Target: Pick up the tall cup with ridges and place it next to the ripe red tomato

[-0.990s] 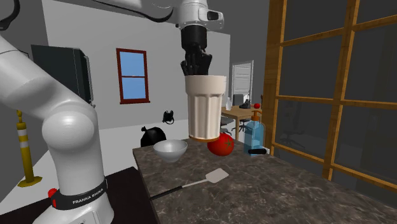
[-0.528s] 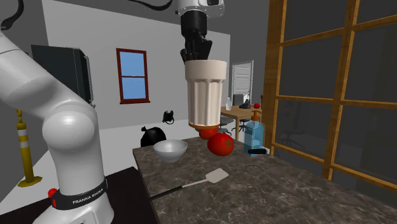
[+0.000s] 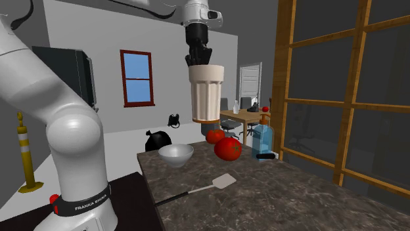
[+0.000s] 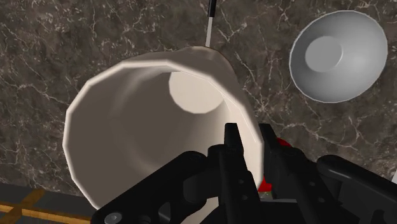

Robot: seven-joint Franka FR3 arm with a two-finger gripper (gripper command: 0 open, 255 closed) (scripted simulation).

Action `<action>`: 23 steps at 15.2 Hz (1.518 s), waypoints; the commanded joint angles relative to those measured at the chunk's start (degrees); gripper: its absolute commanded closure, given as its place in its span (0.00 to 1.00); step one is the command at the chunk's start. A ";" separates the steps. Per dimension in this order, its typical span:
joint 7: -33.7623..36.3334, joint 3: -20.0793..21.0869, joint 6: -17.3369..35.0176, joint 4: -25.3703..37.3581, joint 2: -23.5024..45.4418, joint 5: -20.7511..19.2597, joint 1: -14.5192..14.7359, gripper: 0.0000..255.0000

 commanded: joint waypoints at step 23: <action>26.85 19.16 1.72 24.77 28.38 5.79 8.56 1.00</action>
